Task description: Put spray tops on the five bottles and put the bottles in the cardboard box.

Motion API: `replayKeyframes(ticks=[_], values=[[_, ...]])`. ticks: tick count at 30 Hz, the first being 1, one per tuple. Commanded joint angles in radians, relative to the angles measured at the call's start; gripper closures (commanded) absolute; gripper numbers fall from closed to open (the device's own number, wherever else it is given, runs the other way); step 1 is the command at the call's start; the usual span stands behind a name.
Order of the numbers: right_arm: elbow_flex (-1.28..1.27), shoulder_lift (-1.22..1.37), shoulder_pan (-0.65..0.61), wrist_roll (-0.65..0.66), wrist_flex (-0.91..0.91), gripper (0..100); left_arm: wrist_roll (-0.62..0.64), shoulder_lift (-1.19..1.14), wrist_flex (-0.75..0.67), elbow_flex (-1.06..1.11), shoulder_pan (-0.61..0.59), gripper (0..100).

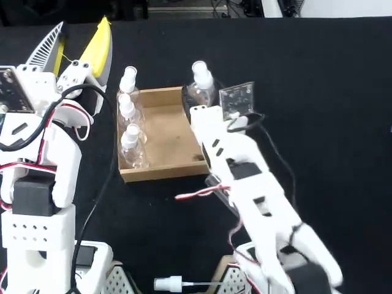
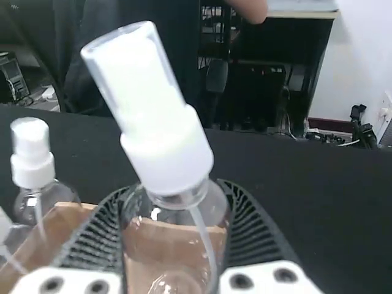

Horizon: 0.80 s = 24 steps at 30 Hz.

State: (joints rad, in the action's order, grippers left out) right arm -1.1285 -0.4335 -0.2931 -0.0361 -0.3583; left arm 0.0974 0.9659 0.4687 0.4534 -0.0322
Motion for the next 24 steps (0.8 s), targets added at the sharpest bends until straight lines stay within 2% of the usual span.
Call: replayKeyframes(ticks=[1, 11, 16, 24], values=[[0.073, 0.110, -0.029, -0.009, -0.164, 98.7, 0.002, 0.015, -0.018, -0.054, -0.010, 78], [0.153, 0.476, -0.043, -0.002, -0.459, 98.7, 0.002, 0.015, -0.018, -0.053, -0.001, 78], [0.245, 0.593, -0.043, 0.000, -0.468, 98.7, 0.002, 0.015, -0.018, -0.053, -0.001, 78], [0.271, 0.639, -0.043, 0.000, -0.462, 98.6, 0.003, 0.015, -0.018, -0.053, 0.001, 78]])
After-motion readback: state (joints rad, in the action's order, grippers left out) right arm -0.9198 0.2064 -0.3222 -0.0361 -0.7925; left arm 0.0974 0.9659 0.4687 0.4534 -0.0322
